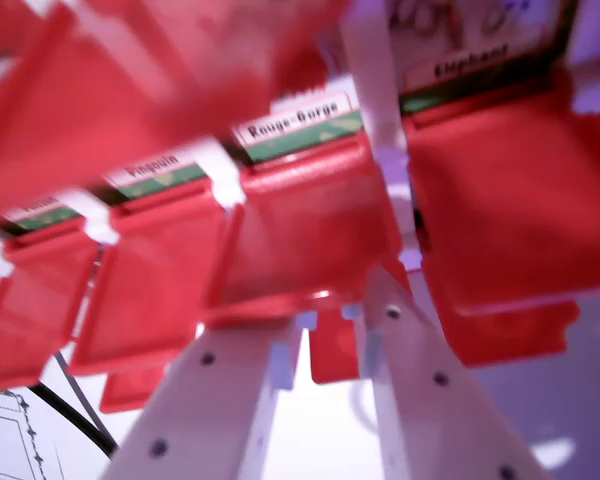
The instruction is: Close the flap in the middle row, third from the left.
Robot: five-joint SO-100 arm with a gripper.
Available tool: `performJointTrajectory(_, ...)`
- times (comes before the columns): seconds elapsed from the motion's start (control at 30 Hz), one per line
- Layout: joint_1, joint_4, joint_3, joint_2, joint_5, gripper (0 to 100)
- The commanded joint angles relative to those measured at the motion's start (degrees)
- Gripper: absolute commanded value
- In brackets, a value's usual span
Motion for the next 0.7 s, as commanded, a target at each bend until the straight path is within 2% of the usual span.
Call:
performJointTrajectory(0.0,0.0,-2.55,-6.15,3.43,0.26,2)
performJointTrajectory(0.67,0.97,-10.81,-6.94,3.08,0.88,2)
